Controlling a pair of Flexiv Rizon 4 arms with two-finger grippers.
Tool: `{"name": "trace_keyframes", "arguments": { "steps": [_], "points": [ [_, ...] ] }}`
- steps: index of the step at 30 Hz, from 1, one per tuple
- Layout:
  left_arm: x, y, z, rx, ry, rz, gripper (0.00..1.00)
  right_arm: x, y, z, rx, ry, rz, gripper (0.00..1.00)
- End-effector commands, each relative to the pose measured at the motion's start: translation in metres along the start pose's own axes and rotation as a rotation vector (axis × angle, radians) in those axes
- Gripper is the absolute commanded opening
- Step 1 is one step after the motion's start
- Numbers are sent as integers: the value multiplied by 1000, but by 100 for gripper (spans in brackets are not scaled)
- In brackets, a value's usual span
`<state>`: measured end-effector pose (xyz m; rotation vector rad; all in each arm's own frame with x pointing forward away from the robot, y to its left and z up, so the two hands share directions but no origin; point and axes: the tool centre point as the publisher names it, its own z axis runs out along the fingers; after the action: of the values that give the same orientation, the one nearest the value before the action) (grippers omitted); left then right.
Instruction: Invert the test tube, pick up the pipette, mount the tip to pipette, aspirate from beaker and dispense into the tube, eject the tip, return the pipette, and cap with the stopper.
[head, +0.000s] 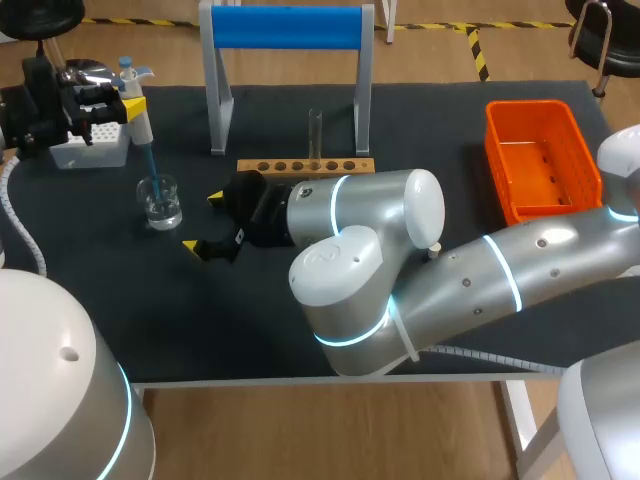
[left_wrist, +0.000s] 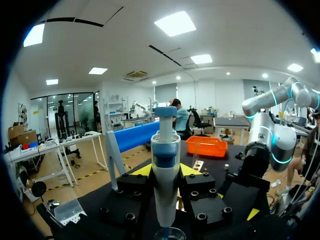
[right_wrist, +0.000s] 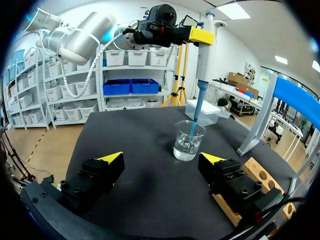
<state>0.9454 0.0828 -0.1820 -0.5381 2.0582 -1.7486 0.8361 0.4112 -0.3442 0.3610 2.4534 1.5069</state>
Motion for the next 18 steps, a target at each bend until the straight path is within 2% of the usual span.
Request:
{"name": "trace_keyframes", "arguments": {
  "steps": [1, 4, 8, 11, 18],
  "points": [
    [1, 0, 0, 2, -2, 1, 0, 0, 0, -1, 1, 0, 0, 100],
    [1, 0, 0, 2, -2, 1, 0, 0, 0, -1, 1, 0, 0, 100],
    [1, 0, 0, 2, -2, 1, 0, 2, 7, -16, -9, 10, -10, 100],
    [1, 0, 0, 2, -2, 1, 0, 1, 14, -31, -55, 75, 74, 100],
    [1, 0, 0, 2, -2, 1, 0, -5, 37, -64, -73, 89, -23, 100]
  ]
}}
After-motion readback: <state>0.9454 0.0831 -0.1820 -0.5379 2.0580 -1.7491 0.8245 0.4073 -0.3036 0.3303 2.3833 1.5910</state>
